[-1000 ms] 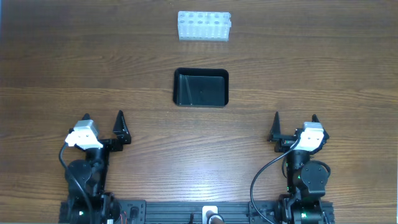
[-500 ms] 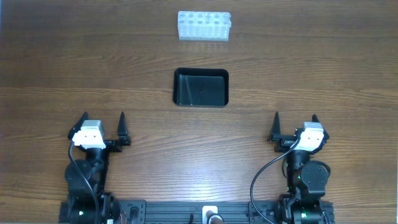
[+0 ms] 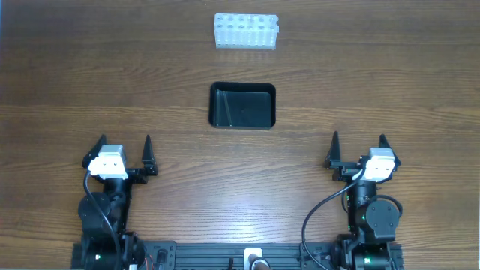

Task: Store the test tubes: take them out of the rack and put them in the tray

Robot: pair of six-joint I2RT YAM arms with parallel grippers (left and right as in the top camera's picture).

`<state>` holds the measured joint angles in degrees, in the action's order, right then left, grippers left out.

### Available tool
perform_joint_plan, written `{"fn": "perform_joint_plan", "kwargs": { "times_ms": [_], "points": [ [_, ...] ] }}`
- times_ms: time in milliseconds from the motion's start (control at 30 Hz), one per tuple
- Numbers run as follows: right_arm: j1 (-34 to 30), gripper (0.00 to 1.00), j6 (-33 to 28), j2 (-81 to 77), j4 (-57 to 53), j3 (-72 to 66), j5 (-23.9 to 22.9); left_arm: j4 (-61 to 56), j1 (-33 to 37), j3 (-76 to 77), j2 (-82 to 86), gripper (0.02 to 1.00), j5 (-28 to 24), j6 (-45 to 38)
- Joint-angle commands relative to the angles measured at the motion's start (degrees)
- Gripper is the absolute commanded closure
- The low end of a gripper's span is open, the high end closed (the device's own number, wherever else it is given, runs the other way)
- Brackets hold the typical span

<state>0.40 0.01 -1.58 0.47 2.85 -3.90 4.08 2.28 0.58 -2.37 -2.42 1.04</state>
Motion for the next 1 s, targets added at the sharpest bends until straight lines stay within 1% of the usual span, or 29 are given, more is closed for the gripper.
{"fn": "perform_joint_plan", "kwargs": {
  "times_ms": [33,167,333,433,533,600,700,867,967,1000],
  "points": [
    [-0.37,0.009,-1.46,-6.16,0.31,10.62,1.6,0.11,0.2,-0.22,-0.26,0.018,-0.76,-1.03],
    [-0.37,0.009,-2.93,-19.74,0.22,21.0,4.22,0.11,0.2,-0.22,-0.26,0.02,-0.76,-1.03],
    [0.9,0.009,-2.89,-42.12,-0.98,35.54,11.13,0.11,0.2,-0.22,-0.26,0.018,-0.76,-1.03],
    [4.31,0.009,-2.86,-53.81,-1.66,42.66,11.61,0.11,0.2,-0.22,-0.26,0.02,-0.76,-1.03],
    [9.53,0.009,-2.71,-64.7,-1.73,49.05,11.61,0.11,0.2,-0.22,-0.26,0.018,-0.79,-1.03],
    [13.16,0.009,-1.77,-70.79,-1.73,52.74,11.54,0.11,0.2,-0.22,-0.26,0.02,-0.76,-1.03],
    [17.97,0.009,1.81,-78.64,-1.81,57.55,10.16,0.11,0.2,-0.22,-0.26,0.018,-0.79,-1.03],
    [22.08,0.007,7.19,-86.79,-1.99,62.64,7.43,0.09,0.2,-0.22,-0.26,0.018,-0.76,-1.03],
    [23.45,0.007,11.04,-90.62,-1.97,65.11,1.9,0.11,0.2,-0.22,-0.26,0.018,-0.76,-1.03],
    [23.65,0.007,11.54,-91.51,-1.97,65.77,1.22,0.11,0.2,-0.22,-0.26,0.018,-0.76,-1.03]
  ]
}}
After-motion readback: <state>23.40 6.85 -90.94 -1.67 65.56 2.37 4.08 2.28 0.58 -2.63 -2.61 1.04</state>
